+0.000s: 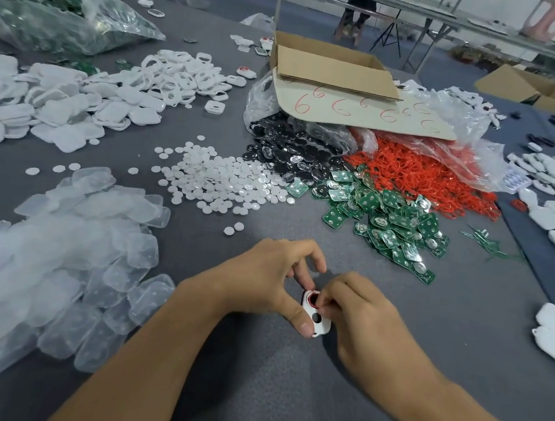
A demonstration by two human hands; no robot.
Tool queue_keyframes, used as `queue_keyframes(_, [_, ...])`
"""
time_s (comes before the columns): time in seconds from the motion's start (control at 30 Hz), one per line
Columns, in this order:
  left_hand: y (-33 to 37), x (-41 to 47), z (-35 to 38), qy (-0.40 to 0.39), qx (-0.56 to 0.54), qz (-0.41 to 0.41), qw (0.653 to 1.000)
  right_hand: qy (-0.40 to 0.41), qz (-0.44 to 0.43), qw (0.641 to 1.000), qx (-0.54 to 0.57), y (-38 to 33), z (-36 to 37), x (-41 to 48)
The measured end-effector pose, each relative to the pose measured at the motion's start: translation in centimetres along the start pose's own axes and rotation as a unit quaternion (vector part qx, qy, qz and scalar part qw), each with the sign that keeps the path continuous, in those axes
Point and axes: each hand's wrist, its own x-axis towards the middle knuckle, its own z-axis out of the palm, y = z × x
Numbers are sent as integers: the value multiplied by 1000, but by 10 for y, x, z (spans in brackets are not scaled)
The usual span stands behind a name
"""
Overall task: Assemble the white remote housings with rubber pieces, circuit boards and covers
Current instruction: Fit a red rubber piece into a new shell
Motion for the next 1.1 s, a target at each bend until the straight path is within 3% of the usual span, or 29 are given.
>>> queue_keyframes(0.2, [1,0,0,-2,5,4,1000,-21,-13,999,-44,-4,4,-4])
queue_keyframes(0.37, [2,0,0,-1,6,11,1000,-31,41,998,-46,6,-11,4])
queue_keyframes(0.63, [3,-1,0,0,7,12,1000,-97,-9,992,-77,3,-8,6])
queue_keyframes(0.97, [5,-2,0,-1,3,12,1000,-52,-4,997,-54,4,0,-1])
queue_keyframes(1.1, [4,-2,-1,-1,0,8,1000,33,-3,999,17,3,3,-5])
